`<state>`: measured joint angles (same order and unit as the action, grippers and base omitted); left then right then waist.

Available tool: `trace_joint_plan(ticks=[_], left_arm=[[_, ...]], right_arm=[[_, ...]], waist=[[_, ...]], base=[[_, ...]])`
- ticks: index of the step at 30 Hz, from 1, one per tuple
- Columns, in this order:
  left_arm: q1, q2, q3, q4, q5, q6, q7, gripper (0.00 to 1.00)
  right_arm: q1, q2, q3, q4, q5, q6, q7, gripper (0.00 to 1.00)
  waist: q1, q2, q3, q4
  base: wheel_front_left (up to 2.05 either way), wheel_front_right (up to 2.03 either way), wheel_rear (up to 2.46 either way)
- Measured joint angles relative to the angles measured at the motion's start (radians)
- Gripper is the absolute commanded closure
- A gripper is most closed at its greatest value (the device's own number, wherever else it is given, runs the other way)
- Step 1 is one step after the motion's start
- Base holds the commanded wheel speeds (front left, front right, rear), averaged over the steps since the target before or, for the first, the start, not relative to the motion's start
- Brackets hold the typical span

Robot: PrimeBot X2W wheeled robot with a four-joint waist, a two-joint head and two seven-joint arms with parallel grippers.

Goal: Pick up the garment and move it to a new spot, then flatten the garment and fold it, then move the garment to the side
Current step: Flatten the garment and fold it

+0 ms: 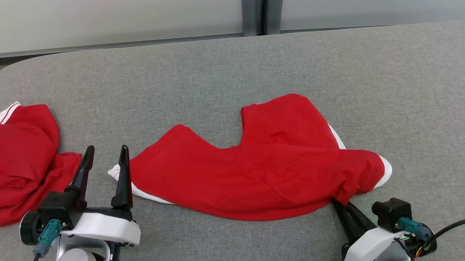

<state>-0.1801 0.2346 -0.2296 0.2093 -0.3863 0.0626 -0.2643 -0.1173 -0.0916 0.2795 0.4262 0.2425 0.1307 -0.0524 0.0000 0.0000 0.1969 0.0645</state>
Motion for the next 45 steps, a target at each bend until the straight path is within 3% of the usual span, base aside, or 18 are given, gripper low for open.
trace_joint_plan(ticks=[6, 12, 19, 26, 36, 45], left_arm=[[-0.002, -0.006, 0.013, -0.003, 0.012, -0.002, 0.0, 0.0], [0.013, -0.004, 0.026, -0.017, 0.017, -0.003, 0.0, 0.0], [0.032, 0.002, 0.037, -0.034, 0.018, 0.005, 0.0, 0.0], [0.033, 0.003, 0.031, -0.044, 0.018, 0.011, 0.0, 0.0], [-0.025, -0.016, -0.009, -0.044, 0.026, 0.0, 0.006, 0.0], [-0.146, -0.067, -0.046, -0.025, 0.039, -0.028, 0.004, 0.0]], right_arm=[[-0.007, -0.005, -0.01, -0.031, 0.016, 0.0, -0.052, 1.0], [0.055, -0.004, -0.077, -0.189, 0.011, 0.0, -0.045, 1.0], [0.215, 0.011, -0.202, -0.446, -0.009, 0.0, 0.105, 1.0], [0.274, 0.024, -0.267, -0.585, -0.025, 0.0, 0.233, 1.0], [0.165, 0.02, -0.289, -0.556, 0.004, 0.0, 0.276, 1.0], [-0.073, -0.001, -0.28, -0.411, 0.041, 0.0, 0.275, 1.0]], waist=[[0.0, 0.0, -0.008, -0.009], [0.0, 0.0, -0.027, -0.035], [0.0001, 0.0, -0.053, -0.077], [0.0, 0.0, -0.052, -0.096], [0.0, 0.0, 0.004, -0.058], [0.0, 0.0, 0.112, 0.019]], base=[[0.0, 0.0, 0.0], [0.0, 0.0, 0.0], [0.0, 0.0, 0.0], [0.0, 0.0, 0.0], [0.0, 0.0, 0.0], [0.0, 0.0, 0.0]])
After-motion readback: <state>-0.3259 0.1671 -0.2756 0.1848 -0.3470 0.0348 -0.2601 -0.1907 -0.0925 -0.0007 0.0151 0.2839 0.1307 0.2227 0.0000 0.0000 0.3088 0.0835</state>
